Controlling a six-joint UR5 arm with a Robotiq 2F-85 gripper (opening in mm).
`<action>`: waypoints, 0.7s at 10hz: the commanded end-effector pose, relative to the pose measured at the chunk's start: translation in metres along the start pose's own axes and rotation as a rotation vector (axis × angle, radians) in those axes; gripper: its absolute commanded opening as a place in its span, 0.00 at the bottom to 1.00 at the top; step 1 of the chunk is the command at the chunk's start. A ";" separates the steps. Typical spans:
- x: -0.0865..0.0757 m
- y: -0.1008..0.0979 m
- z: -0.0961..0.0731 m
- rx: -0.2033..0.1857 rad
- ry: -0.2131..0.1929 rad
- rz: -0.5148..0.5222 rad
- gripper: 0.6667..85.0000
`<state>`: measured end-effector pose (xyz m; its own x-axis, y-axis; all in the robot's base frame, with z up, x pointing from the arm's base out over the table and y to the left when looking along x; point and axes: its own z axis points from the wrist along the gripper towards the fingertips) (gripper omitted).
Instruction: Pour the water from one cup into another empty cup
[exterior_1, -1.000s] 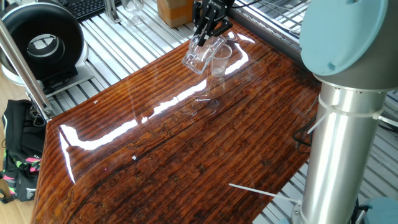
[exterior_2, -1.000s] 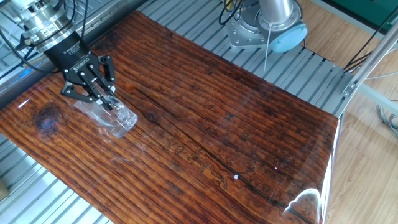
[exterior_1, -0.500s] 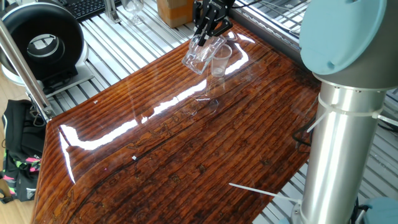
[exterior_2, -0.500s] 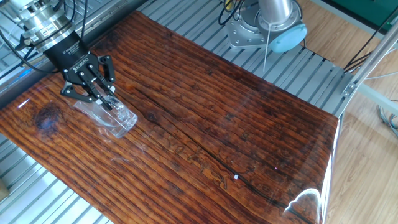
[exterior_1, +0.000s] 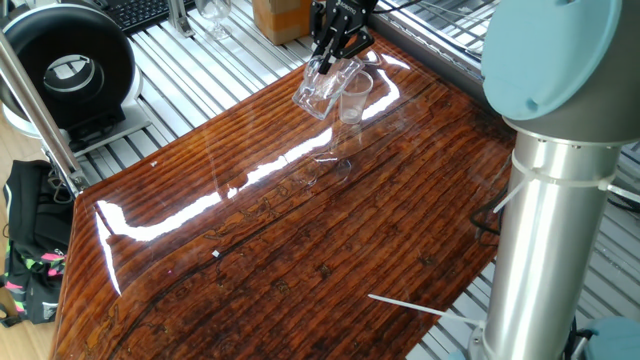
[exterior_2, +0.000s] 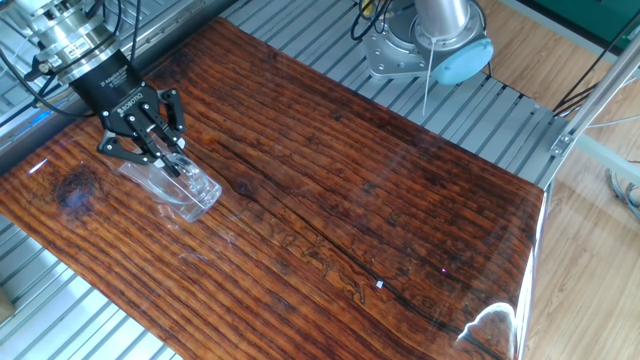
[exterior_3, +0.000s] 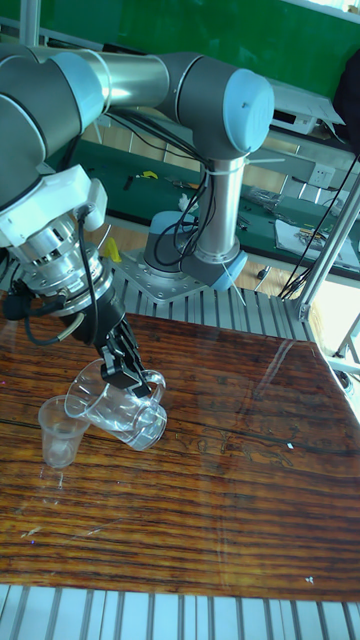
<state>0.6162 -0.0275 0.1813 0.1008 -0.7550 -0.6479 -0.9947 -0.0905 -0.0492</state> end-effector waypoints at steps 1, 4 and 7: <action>-0.003 -0.002 -0.002 0.008 -0.010 -0.001 0.01; -0.004 -0.003 -0.001 0.010 -0.018 -0.003 0.01; -0.005 -0.004 -0.001 0.010 -0.036 0.006 0.01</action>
<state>0.6173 -0.0264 0.1814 0.0981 -0.7470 -0.6576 -0.9950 -0.0873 -0.0492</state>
